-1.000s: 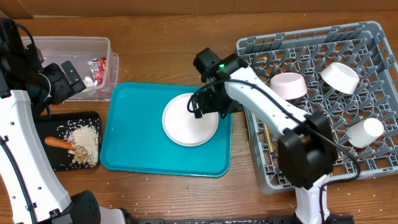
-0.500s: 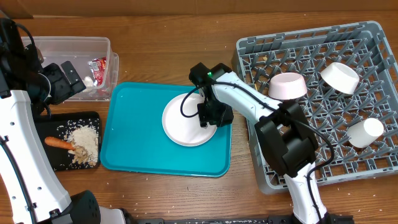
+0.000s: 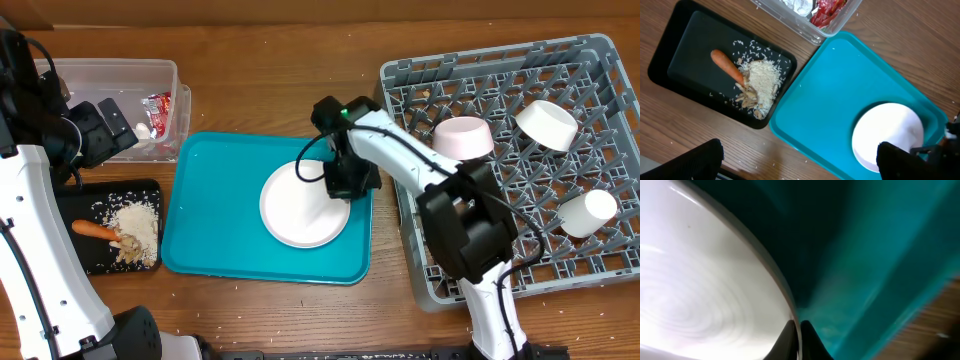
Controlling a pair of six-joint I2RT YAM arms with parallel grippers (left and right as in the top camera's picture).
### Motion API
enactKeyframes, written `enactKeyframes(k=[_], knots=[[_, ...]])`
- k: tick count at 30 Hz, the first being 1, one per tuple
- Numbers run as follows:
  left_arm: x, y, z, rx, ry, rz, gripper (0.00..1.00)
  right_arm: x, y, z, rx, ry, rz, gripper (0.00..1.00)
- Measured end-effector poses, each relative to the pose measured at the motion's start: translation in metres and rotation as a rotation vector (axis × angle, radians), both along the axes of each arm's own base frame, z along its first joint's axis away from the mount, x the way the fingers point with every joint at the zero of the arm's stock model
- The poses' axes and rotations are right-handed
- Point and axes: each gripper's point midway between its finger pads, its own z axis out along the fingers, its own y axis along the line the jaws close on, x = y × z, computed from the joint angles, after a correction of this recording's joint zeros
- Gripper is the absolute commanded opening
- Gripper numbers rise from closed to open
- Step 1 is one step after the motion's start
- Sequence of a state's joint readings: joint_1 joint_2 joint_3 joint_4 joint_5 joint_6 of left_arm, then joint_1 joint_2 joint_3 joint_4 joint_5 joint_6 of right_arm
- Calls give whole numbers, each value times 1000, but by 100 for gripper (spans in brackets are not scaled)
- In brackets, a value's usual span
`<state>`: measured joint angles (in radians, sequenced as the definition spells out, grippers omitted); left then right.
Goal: Sort waste into correct bins and load items into the dishwasher
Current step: 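Reach the right gripper to the teal tray and grasp the plate rim, then lift the plate with the right gripper into the rack's back row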
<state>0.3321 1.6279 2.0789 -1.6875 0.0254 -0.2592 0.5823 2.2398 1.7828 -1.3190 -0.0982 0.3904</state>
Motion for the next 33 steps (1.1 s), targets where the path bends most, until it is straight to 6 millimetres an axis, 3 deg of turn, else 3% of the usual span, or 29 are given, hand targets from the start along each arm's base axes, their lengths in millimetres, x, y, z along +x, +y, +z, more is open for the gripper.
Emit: enactKeyframes(k=[4, 7, 9, 14, 17, 22, 26, 30, 33], knots=[[0, 0, 0, 0, 0, 0, 100, 24, -24, 42, -29, -104, -26, 4], [0, 0, 0, 0, 1, 0, 100, 52, -47, 100, -19, -287, -48, 4], [0, 0, 0, 0, 1, 0, 100, 67, -69, 149, -30, -443, -70, 4], [0, 0, -1, 0, 0, 0, 100, 74, -157, 260, -229, -798, -204, 4], [1, 0, 0, 0, -1, 0, 100, 70, -211, 293, -417, -905, -322, 4], [1, 0, 0, 0, -1, 0, 100, 63, -282, 304, -705, -947, -532, 4], [1, 0, 0, 0, -1, 0, 100, 53, -322, 303, -845, -954, -668, 4], [1, 0, 0, 0, -1, 0, 100, 45, -348, 289, -922, -931, -751, 4], [1, 0, 0, 0, -1, 0, 100, 42, -355, 273, -951, -909, -767, 4]])
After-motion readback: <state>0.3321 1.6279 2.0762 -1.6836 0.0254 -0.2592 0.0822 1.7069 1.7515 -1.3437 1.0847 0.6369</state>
